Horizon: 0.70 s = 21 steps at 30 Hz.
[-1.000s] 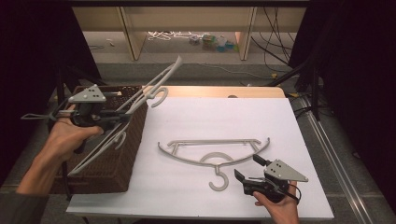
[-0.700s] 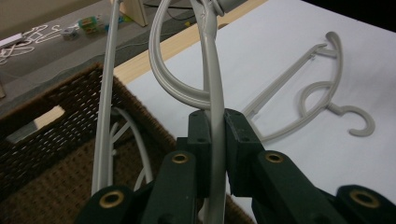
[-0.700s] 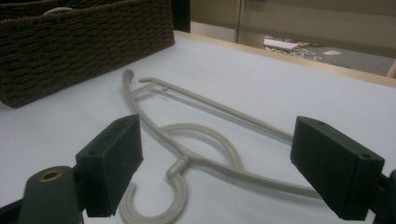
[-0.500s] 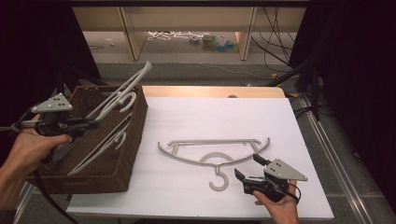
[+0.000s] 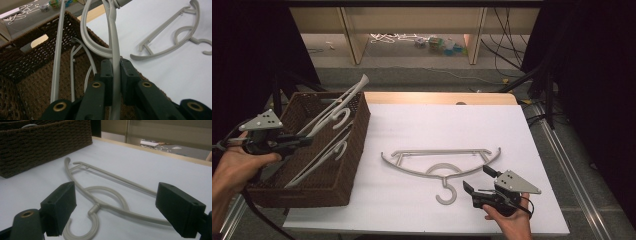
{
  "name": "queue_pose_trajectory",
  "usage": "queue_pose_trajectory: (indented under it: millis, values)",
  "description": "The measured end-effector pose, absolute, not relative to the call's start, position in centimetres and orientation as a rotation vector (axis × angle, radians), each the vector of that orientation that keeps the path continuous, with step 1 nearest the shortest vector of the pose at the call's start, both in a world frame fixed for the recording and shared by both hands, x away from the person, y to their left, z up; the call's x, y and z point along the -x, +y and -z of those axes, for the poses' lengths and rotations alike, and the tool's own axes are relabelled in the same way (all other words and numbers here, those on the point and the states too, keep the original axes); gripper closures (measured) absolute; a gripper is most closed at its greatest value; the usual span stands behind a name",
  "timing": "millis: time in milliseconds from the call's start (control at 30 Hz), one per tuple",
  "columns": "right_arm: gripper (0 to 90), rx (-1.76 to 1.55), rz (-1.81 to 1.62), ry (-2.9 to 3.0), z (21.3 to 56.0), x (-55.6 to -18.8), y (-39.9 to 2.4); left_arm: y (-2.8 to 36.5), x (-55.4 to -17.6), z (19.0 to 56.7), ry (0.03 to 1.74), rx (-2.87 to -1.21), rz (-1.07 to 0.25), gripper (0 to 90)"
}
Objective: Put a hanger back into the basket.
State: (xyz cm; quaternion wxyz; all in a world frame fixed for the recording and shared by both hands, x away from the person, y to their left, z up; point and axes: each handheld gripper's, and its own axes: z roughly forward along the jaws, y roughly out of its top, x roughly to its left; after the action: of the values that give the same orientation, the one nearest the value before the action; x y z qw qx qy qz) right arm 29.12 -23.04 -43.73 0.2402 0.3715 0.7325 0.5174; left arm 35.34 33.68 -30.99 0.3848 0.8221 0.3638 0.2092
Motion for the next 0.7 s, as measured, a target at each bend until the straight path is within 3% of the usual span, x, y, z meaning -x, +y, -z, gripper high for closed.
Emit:
queue_pose_trajectory:
  millis: [633, 700]
  values:
    - [17.5, -1.019, -1.411, 2.008, 43.9, -29.1, -22.9, 36.8, -35.1, 33.7, 0.966, -2.166, -0.536, 81.8]
    - [17.5, -1.018, -1.413, 2.003, 43.8, -29.1, -22.9, 37.4, -35.1, 33.9, 0.951, -2.236, -0.533, 81.8]
